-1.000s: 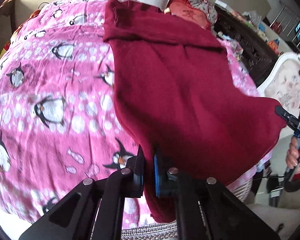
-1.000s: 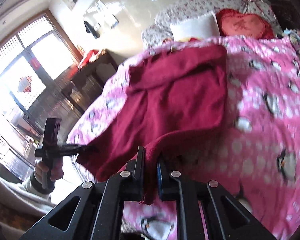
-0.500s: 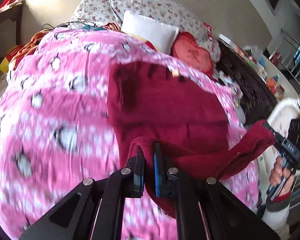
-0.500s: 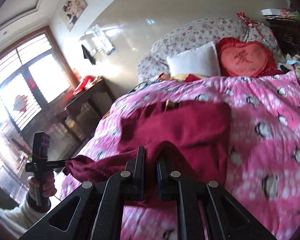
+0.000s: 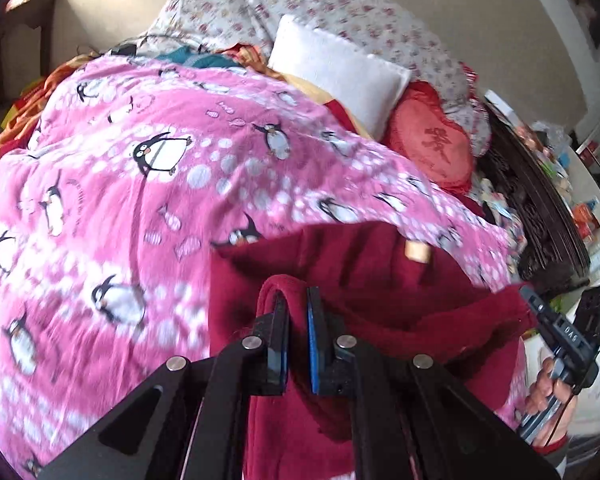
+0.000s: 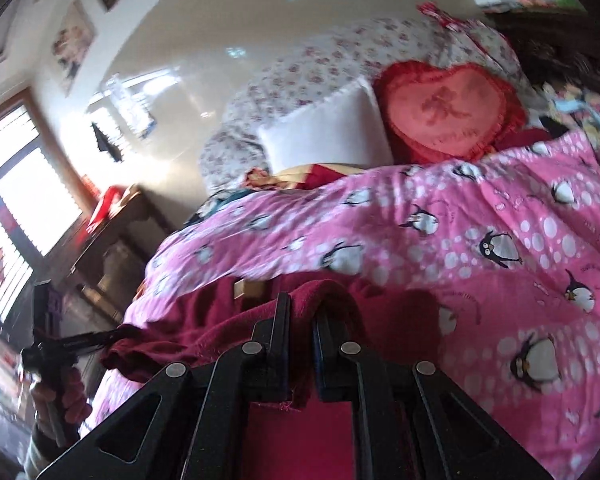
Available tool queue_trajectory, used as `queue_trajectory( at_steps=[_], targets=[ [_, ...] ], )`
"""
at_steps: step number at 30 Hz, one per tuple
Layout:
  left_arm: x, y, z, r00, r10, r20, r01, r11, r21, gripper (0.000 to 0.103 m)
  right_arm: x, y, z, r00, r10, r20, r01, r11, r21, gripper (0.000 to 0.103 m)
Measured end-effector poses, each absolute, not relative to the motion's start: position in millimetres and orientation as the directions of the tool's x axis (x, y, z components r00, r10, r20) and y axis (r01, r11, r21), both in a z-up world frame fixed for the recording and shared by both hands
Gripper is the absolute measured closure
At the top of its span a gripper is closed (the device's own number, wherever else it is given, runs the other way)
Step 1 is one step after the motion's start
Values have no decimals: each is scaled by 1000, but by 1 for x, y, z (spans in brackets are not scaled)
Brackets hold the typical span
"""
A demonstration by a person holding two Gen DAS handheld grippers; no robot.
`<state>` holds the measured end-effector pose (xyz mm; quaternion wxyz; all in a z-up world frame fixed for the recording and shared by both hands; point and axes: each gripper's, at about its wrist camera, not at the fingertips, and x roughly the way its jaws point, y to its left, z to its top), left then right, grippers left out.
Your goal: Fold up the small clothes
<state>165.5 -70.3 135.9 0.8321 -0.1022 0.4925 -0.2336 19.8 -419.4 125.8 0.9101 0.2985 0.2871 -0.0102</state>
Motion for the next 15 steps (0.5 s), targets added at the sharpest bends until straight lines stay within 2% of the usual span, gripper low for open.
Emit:
queue_trajectory(
  at_steps=[2,4,5,6,7,8,9,11,12,13,15],
  targets=[
    [180,-71,130,384,-505,-773,272,862,-428,94,36,-434,109,806,154,-571,253,783,568,84],
    [191,-71,127,360,-513,-779,254,858,-447,94,38,-439,105,808,146,-572,261,781,567,83],
    [193,-71,127,350,-520,-779,255,853,-455,93,35,-443,108,818,131,-560,265,779,569,78],
    [194,-71,129,346,-521,-780,263,852,-453,93,31,-446,111,829,106,-549,275,777,566,69],
    [194,-72,131,346,-519,-781,272,853,-446,92,26,-450,116,843,77,-532,285,775,564,44],
    [194,-72,134,345,-518,-783,278,853,-442,89,18,-455,122,862,52,-504,287,769,571,32],
    [192,-71,137,348,-518,-781,279,853,-441,84,13,-458,127,872,49,-488,280,767,578,32],
    [187,-63,148,427,-488,-761,259,873,-414,27,5,-456,138,875,64,-480,254,783,568,32],
    [184,-55,157,490,-477,-730,242,879,-411,20,1,-451,143,878,65,-474,240,797,554,32],
    [180,-48,164,531,-486,-694,236,871,-430,18,-4,-444,148,883,71,-464,217,815,537,34],
    [178,-43,172,522,-517,-679,253,854,-455,18,-4,-429,150,879,106,-466,172,840,514,41]
  ],
)
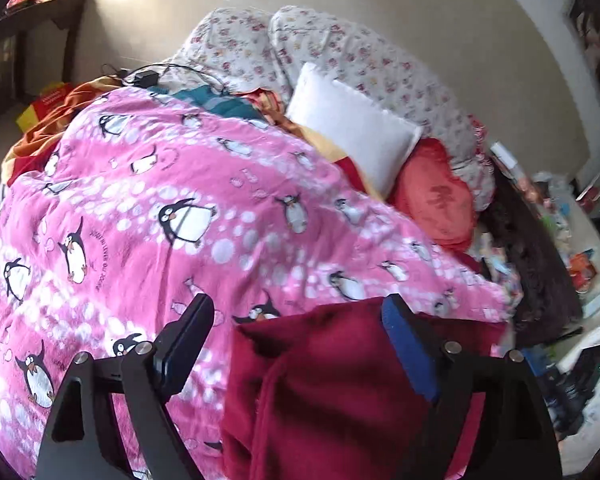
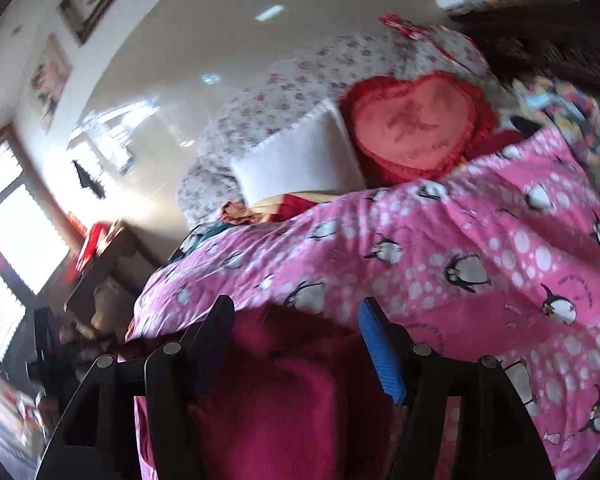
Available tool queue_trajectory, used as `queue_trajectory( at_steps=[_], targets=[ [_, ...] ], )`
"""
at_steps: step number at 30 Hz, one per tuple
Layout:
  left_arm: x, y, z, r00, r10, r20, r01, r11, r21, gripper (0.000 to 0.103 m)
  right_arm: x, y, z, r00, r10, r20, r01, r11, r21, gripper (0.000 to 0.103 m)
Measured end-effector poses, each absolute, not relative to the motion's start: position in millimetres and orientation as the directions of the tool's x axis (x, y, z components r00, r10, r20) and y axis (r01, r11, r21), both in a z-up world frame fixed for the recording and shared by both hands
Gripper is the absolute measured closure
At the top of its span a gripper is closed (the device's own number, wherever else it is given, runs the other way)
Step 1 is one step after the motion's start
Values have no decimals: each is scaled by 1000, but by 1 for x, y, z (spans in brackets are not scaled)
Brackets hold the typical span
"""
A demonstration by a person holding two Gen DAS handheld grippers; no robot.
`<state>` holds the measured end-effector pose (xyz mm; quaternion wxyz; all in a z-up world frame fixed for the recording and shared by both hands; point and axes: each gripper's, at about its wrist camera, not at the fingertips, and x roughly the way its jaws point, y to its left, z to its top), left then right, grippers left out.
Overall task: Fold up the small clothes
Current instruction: 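Release the hem and adjust the folded sweatshirt with both grippers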
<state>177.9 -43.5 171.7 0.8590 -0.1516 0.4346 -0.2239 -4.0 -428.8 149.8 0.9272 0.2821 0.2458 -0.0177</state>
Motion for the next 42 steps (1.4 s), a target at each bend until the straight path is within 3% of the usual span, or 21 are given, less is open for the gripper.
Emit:
queue_trajectory(
  at_steps=[1,4,9,15,19,22,29,35,42],
  targets=[
    [176,-43,174,512,-519,-684,256,853,-454,18,-3,-420,150,872,123,-473,151,853,500,48],
    [163,-50,176,520,-512,-684,296,859,-418,18,12,-386,142,833,153,-531,98,904,415,55],
    [155,-81,154,480,-491,-727,349,867,-356,18,53,-357,115,768,57,-638,148,953,263,55],
    [181,-109,113,525,-328,-785,295,936,-194,18,93,-367,82,659,-92,-746,283,950,133,55],
    [196,-113,97,507,-287,-813,269,949,-167,18,99,-376,77,648,-77,-758,287,946,149,54],
    [184,-104,109,507,-331,-796,287,936,-206,18,80,-378,92,680,-62,-731,285,940,186,54],
    [127,-73,128,508,-389,-768,338,910,-238,18,-3,-375,119,724,-94,-683,283,944,171,30],
    [90,-49,97,465,-392,-794,317,911,-264,18,-35,-361,99,679,-160,-716,304,950,76,31],
    [75,-49,52,400,-367,-840,295,919,-261,18,-29,-372,61,637,-91,-766,322,934,156,31]
  ],
)
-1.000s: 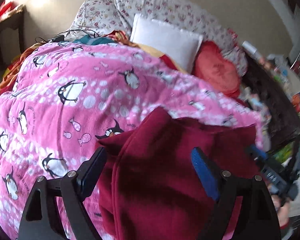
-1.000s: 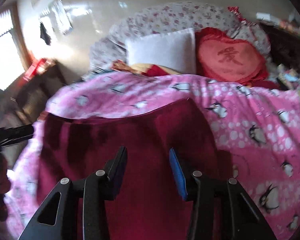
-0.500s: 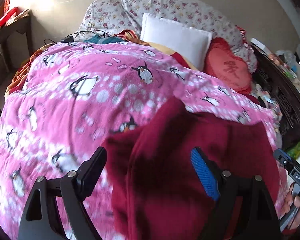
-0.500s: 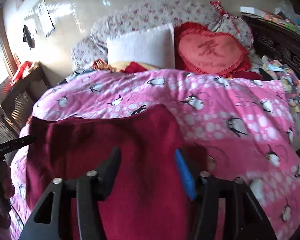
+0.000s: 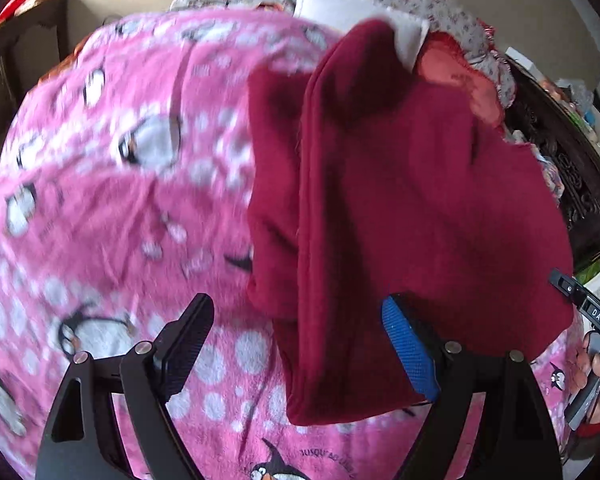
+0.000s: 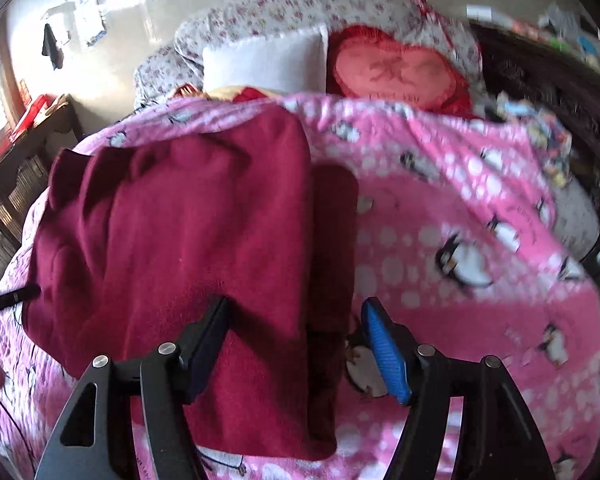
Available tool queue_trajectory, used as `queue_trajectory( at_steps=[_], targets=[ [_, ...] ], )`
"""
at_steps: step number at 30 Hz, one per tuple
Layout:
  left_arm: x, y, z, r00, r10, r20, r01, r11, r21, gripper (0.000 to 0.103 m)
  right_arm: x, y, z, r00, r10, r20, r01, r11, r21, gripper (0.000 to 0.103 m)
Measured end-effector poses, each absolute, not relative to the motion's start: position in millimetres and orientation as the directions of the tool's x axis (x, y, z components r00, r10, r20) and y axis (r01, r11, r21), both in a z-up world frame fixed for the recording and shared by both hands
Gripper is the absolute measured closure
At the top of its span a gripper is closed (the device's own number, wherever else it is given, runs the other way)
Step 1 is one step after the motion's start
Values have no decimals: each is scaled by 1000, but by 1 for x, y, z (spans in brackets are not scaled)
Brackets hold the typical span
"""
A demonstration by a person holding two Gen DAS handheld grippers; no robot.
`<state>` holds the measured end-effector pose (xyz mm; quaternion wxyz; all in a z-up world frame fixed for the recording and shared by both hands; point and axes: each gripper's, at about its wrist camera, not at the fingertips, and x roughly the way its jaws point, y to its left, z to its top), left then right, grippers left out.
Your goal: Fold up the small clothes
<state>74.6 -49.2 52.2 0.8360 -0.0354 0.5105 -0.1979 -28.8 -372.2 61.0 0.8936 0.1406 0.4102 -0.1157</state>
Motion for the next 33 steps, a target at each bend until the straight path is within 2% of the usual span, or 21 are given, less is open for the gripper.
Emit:
queue_trajectory(
  at_steps=[4,9,15,19,24,26,33],
  targets=[
    [75,-48,47,401,-380,-834,280,917,-283,17,-34,-376,65,652,-75,-755,333,923,195,31],
    [68,-43,52,399,-390,-830,270,915,-300,17,-45,-360,104,722,-113,-683,311,934,174,31],
    [53,-21,59,435,-391,-811,246,918,-311,17,-6,-312,127,769,66,-636,131,958,257,31],
    [45,-11,55,431,-416,-801,231,909,-347,17,36,-263,132,769,134,-625,30,969,244,31],
    [44,-2,45,421,-444,-791,209,896,-392,16,91,-200,135,750,191,-633,-87,978,192,35],
    [43,0,43,427,-458,-779,210,889,-408,12,109,-184,134,750,190,-634,-100,980,175,47],
    [44,-5,38,437,-502,-746,235,865,-444,3,171,-156,113,699,190,-690,-76,978,192,47]
  ],
)
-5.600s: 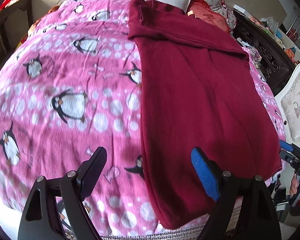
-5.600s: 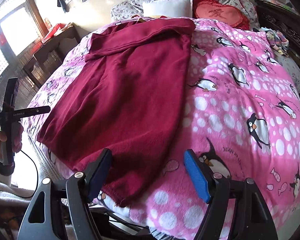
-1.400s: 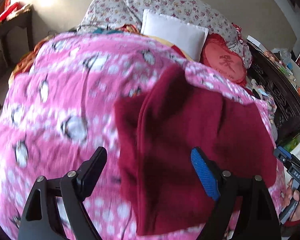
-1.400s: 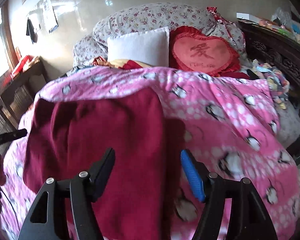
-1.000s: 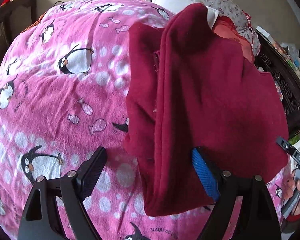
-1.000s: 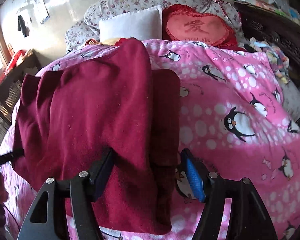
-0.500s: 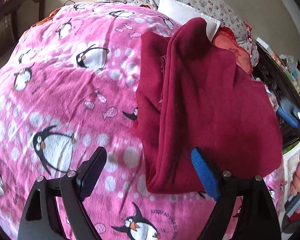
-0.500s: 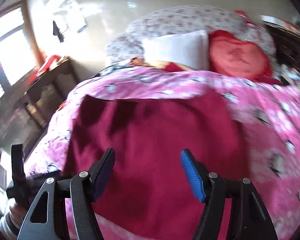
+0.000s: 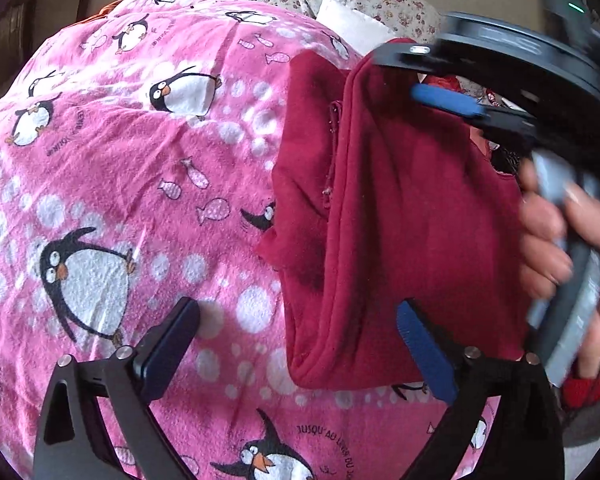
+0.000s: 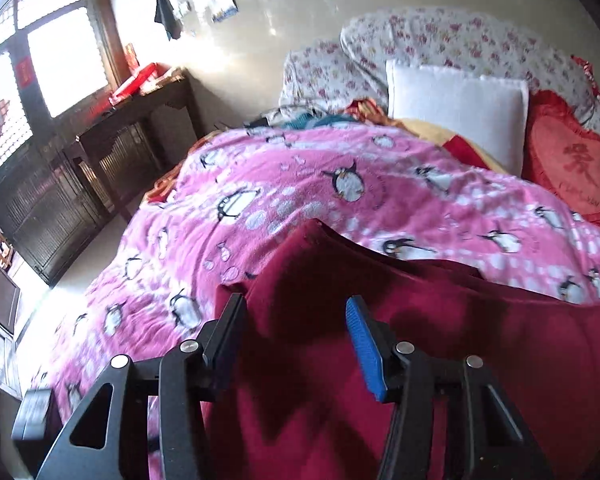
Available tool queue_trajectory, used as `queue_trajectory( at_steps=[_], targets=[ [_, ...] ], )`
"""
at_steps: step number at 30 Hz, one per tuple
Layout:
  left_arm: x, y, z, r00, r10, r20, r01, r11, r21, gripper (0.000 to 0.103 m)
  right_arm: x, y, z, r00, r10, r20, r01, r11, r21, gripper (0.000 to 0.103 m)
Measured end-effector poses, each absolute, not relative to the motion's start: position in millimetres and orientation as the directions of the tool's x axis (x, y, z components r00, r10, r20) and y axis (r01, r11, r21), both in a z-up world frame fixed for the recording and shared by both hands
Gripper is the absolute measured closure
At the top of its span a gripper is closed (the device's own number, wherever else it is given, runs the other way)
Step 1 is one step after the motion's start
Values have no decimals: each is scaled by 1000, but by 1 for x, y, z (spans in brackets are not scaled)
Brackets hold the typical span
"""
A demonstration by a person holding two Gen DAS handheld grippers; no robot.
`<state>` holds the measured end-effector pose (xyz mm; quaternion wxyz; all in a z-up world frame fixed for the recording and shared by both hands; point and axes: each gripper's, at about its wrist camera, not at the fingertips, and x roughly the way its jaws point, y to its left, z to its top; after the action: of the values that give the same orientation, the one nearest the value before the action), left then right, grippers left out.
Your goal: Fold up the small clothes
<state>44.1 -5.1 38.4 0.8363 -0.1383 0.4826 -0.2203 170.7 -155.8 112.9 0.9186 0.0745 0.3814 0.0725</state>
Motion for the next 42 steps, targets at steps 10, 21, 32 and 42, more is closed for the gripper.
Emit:
queue_trajectory(
  at_steps=[10,21,32,42],
  targets=[
    [42,-7,31,457,-518,-723,237,854,-463,0,196,-122,96,625,209,-752,-153,978,145,19],
    [38,-17,28,482,-503,-717,226,863,-453,0,211,-84,80,568,29,-822,-186,978,-94,14],
    [44,-24,27,393,-636,-665,285,771,-569,70,179,-120,114,641,118,-759,-173,985,7,81],
    [-1,-70,101,433,-669,-604,483,738,-472,75,122,-179,178,731,97,-675,-134,991,-1,85]
  ],
)
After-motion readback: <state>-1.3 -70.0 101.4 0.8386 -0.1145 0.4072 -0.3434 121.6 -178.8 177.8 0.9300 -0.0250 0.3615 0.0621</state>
